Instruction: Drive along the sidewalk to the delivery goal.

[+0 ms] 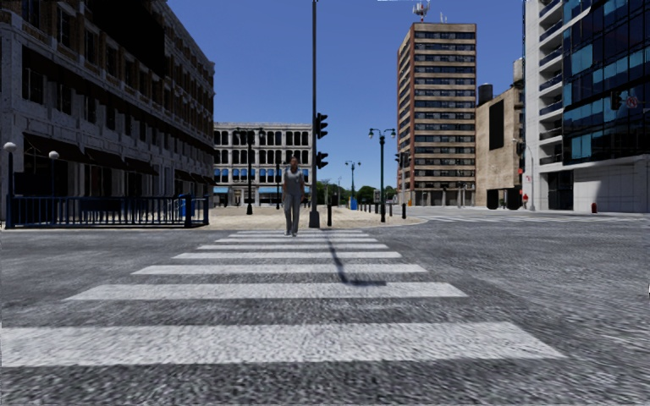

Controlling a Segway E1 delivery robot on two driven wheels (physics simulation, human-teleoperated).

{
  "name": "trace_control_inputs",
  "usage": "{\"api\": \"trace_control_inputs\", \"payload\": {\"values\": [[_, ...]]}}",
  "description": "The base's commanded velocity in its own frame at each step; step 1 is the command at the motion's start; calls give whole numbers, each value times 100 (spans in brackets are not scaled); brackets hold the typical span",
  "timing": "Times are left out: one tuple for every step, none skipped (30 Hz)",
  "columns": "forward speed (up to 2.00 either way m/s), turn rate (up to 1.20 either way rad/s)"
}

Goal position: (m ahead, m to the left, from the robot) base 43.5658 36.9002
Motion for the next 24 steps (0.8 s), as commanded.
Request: {"api": "trace_control_inputs", "payload": {"values": [[200,-120],[200,-120],[200,-120],[200,-120],[200,-105],[200,-105],[200,-53],[200,-7],[200,0],[200,0],[200,0],[200,0],[200,0],[200,0],[200,0],[200,0],[200,0],[200,0],[200,0],[200,0],[200,0],[200,0],[200,44],[200,95]]}}
